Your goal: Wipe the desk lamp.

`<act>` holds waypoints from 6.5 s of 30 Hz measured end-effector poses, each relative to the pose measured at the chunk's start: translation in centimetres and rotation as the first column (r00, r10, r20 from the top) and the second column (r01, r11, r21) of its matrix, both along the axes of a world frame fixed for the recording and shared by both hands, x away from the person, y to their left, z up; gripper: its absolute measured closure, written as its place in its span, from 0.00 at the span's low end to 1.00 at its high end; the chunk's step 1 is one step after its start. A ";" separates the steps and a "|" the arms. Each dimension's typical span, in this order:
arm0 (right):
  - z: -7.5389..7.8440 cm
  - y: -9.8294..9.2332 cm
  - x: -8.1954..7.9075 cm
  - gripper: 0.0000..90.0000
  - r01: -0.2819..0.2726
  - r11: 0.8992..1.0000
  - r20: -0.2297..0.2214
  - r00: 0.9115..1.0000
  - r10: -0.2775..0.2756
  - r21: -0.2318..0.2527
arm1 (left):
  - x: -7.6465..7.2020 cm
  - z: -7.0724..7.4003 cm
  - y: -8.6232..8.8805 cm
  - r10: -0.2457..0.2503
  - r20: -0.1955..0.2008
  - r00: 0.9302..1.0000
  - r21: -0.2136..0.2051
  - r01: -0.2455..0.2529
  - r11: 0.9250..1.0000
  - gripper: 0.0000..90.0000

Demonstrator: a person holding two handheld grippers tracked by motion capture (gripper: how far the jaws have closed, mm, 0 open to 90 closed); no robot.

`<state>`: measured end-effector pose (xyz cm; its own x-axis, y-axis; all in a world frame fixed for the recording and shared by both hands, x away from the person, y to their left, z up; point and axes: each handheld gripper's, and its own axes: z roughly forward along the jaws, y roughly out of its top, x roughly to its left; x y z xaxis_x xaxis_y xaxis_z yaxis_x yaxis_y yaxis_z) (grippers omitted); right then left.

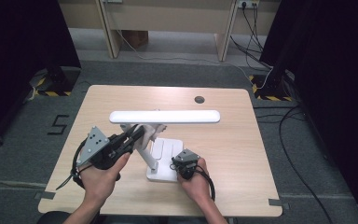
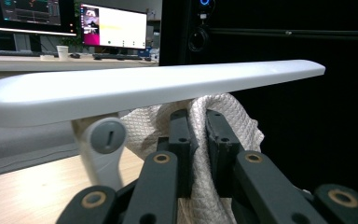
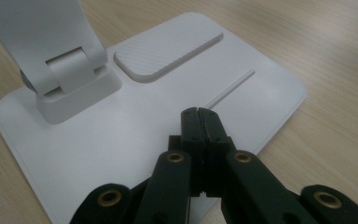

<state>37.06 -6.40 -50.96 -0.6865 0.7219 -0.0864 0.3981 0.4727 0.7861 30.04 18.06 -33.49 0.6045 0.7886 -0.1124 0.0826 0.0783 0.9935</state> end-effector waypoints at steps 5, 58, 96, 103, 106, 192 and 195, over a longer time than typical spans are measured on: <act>0.0 0.0 0.0 1.00 0.000 1.000 0.000 1.000 0.000 0.000 | -0.1 0.0 0.4 0.013 0.002 1.000 0.000 -0.013 1.000 0.92; 0.0 0.0 0.0 1.00 -0.001 1.000 0.001 1.000 0.001 -0.001 | -2.5 -0.7 2.0 0.155 0.054 0.986 0.055 -0.158 0.986 0.92; 0.0 0.0 0.0 1.00 -0.002 1.000 -0.008 1.000 0.002 0.000 | -2.2 -3.4 1.9 0.169 -0.020 0.985 0.051 -0.167 0.985 0.92; 0.0 0.1 0.0 1.00 -0.004 1.000 -0.009 1.000 0.004 0.000 | -2.0 -4.0 1.5 0.175 -0.033 0.984 0.050 -0.173 0.984 0.92; 0.0 0.1 0.0 1.00 -0.004 1.000 -0.005 1.000 0.004 0.001 | -2.0 -4.4 1.4 0.174 -0.041 0.984 0.052 -0.172 0.984 0.92; 0.0 0.1 0.0 1.00 -0.005 1.000 -0.008 1.000 0.005 0.003 | -1.8 -8.0 0.3 0.162 -0.119 0.980 0.065 -0.155 0.986 0.91; 0.0 0.0 0.0 1.00 -0.005 1.000 -0.007 1.000 0.005 0.002 | -1.8 -8.1 0.3 0.163 -0.120 0.979 0.065 -0.156 0.986 0.91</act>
<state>37.03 -6.35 -50.95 -0.6905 0.7189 -0.0803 0.4011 0.4729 0.7845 28.26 18.35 -41.60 0.4543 0.8810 -0.1325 0.1967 0.0458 0.9794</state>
